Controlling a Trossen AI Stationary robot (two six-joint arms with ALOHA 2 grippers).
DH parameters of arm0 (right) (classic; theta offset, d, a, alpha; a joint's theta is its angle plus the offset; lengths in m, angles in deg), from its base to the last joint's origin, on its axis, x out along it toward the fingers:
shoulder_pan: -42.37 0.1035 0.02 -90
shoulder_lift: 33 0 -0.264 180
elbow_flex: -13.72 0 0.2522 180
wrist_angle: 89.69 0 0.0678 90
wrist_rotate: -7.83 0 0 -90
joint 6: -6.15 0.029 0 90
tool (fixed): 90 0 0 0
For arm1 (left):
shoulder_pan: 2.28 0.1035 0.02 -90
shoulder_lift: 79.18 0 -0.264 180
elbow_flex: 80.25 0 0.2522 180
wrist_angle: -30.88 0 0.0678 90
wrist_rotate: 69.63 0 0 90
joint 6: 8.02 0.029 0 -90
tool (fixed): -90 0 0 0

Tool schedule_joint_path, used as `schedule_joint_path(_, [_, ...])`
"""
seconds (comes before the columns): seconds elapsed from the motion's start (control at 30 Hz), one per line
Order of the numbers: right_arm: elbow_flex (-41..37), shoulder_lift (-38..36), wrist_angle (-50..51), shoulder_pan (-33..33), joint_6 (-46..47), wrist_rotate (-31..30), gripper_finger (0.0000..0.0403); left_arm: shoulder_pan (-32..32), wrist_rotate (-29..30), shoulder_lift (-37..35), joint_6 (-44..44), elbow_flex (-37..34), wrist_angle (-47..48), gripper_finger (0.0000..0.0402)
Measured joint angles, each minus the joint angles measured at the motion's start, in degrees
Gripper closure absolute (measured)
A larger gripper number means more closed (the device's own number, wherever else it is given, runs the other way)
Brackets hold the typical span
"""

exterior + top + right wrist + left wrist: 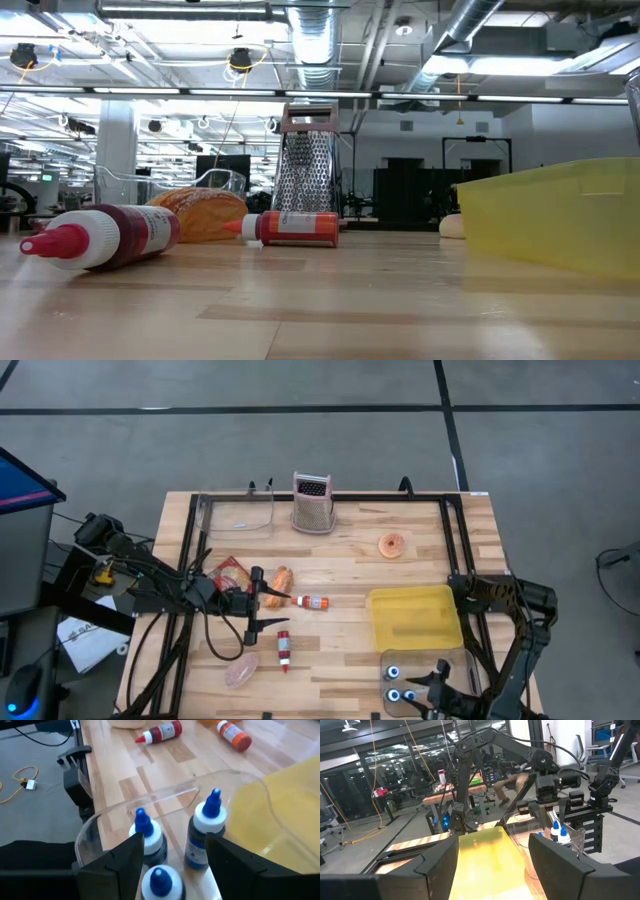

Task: Pick & Place Food Item
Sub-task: Put the orange food coloring bottle into the bottom transparent bin

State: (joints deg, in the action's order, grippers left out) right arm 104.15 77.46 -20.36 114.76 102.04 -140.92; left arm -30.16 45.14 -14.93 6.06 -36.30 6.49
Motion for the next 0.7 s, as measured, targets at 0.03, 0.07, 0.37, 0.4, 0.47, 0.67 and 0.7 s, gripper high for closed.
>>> schedule_joint_path(0.03, [0.00,-0.56,0.20,0.03,-0.50,-0.33,0.0200,-0.01,0.00,0.00,0.00,0.00,0.15,0.0166])
schedule_joint_path(0.07, [0.00,-1.18,0.17,0.03,-1.23,-0.61,0.0200,-0.02,0.00,0.00,0.00,0.00,0.35,0.0166])
schedule_joint_path(0.37, [0.07,-10.27,0.72,-1.43,-17.68,-6.89,0.0200,0.00,0.44,-0.02,0.00,0.00,2.62,0.0166])
schedule_joint_path(0.4, [0.07,-11.40,0.72,-2.10,-20.53,-7.24,0.0200,0.00,0.54,-0.02,0.00,0.00,3.64,0.0166])
schedule_joint_path(0.47, [0.09,-13.59,0.64,-3.95,-25.95,-7.28,0.0200,0.00,1.36,-0.02,-0.70,0.00,5.60,0.0166])
schedule_joint_path(0.67, [0.09,-18.08,-0.37,-13.00,-41.95,0.30,0.0200,0.63,7.90,-0.02,-2.88,-0.02,11.59,0.0166])
schedule_joint_path(0.7, [0.09,-18.46,-1.59,-14.81,-45.53,1.03,0.0200,0.80,8.00,-0.02,-3.63,-0.02,12.64,0.0166])
